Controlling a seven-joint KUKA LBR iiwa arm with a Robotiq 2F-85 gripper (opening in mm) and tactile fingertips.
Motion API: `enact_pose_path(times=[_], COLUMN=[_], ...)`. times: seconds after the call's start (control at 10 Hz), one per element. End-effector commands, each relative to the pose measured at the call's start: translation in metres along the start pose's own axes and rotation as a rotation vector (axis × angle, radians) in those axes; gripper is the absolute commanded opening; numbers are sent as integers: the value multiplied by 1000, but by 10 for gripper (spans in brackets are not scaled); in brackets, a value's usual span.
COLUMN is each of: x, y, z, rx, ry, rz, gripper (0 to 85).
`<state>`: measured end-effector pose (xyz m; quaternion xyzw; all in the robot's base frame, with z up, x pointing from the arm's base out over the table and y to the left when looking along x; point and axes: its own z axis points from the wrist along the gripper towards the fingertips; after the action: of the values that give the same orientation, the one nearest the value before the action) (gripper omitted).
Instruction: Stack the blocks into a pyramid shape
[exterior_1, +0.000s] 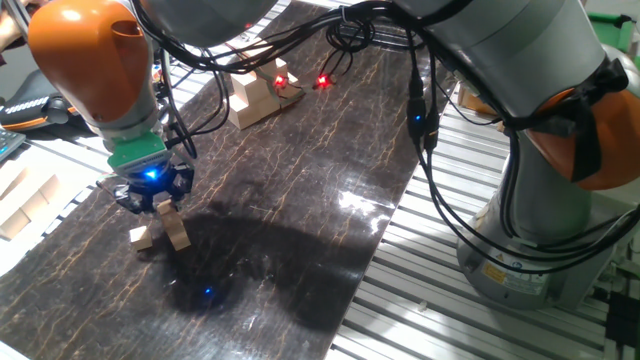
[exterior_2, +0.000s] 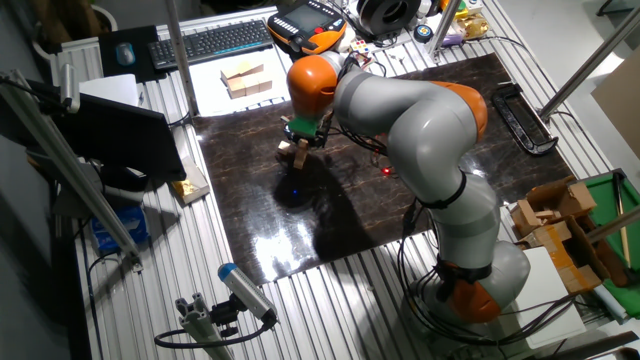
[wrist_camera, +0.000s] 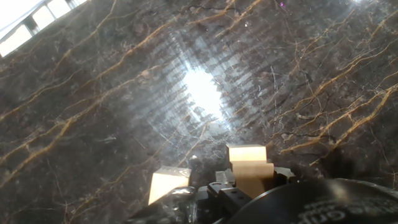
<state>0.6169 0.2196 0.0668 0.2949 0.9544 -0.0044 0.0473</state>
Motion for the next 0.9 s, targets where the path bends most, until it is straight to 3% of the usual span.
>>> enact_pose_path(times=[0.0, 0.3, 0.8], x=[0, 0, 1], y=[0, 0, 0], z=[0, 0, 1], rx=[1, 1, -1], ry=[1, 1, -3], rz=[0, 4, 14], gripper=[220, 267, 413])
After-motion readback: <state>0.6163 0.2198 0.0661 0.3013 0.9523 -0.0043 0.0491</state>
